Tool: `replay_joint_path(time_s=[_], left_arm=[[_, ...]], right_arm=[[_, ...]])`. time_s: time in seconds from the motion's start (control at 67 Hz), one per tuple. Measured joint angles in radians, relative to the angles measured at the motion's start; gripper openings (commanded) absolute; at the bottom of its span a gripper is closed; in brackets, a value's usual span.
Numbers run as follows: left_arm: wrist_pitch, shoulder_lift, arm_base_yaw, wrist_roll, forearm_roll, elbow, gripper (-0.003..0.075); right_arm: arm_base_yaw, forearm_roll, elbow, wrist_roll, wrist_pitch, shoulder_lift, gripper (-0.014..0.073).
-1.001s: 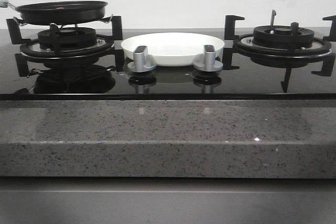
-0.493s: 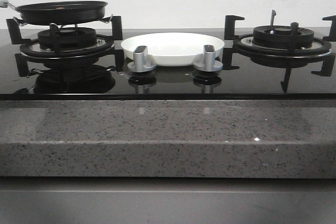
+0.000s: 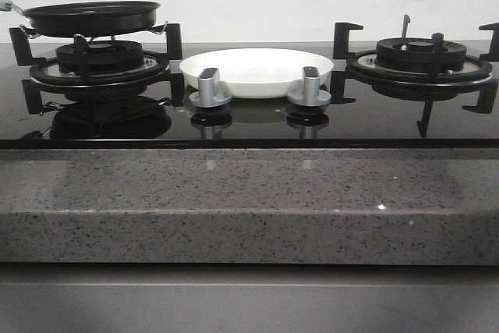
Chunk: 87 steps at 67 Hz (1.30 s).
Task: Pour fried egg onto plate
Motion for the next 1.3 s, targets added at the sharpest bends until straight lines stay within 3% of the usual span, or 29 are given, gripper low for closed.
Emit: replay_joint_path(time_s=[0.254,0.403,0.866,1.299], left_arm=[[0.0,0.0,0.0,0.0,0.0,0.0,0.046],[0.0,0.0,0.0,0.0,0.0,0.0,0.046],[0.0,0.002,0.0,0.0,0.0,0.0,0.046],[-0.001,0.002,0.0,0.0,0.0,0.0,0.046]], right_arm=[[0.179,0.086,-0.179,-0.089,0.04,0.246,0.0498],[0.223,0.09,-0.285,-0.092,0.046,0.444,0.0498],[0.225,0.091,-0.667,-0.089,0.167,0.922,0.0498],[0.144,0.152,-1.056,-0.131,0.448,1.288,0.0498]])
